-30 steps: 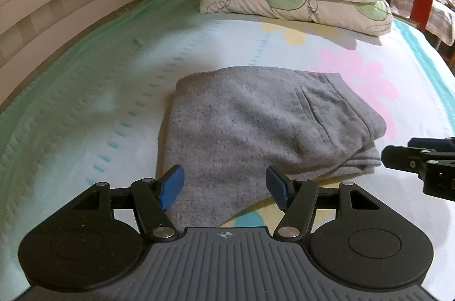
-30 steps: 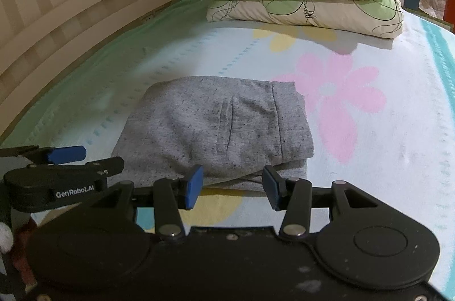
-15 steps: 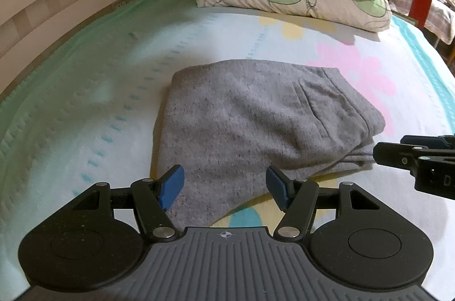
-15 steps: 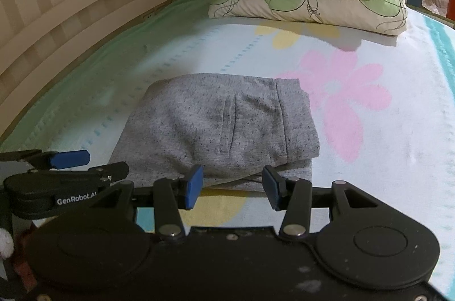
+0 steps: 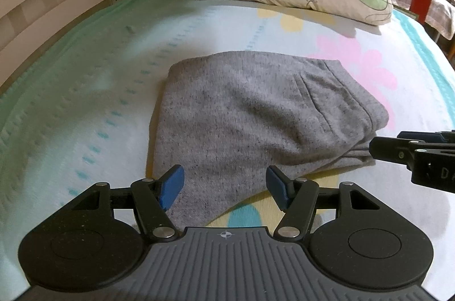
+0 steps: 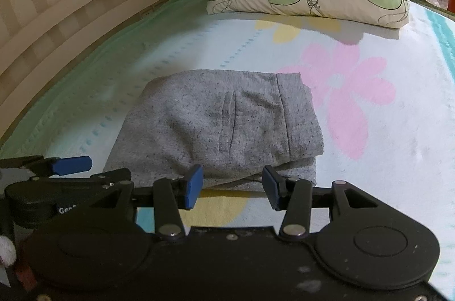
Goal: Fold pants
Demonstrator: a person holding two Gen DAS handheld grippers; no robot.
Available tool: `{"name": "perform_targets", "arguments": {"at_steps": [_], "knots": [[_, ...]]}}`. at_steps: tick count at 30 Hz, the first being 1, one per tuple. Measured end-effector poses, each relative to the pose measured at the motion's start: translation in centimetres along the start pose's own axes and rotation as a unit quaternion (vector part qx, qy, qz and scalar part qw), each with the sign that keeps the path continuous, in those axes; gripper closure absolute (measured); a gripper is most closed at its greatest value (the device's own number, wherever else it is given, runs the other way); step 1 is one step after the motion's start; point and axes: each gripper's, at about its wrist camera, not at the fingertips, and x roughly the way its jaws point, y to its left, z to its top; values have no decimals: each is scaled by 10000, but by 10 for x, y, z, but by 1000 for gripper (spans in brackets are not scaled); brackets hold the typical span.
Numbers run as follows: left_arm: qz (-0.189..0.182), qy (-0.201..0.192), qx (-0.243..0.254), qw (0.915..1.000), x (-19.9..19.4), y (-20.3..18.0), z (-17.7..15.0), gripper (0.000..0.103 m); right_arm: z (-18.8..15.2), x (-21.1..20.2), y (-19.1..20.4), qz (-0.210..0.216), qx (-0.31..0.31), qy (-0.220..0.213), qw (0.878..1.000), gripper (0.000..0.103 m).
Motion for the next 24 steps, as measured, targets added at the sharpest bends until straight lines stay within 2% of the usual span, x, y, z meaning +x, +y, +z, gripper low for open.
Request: {"name": "perform_targets", "arguments": {"at_steps": [24], "knots": [[1,213,-52,9998,20,1,-1,41,1,23,-6,56,110,211,9997,53]]}}
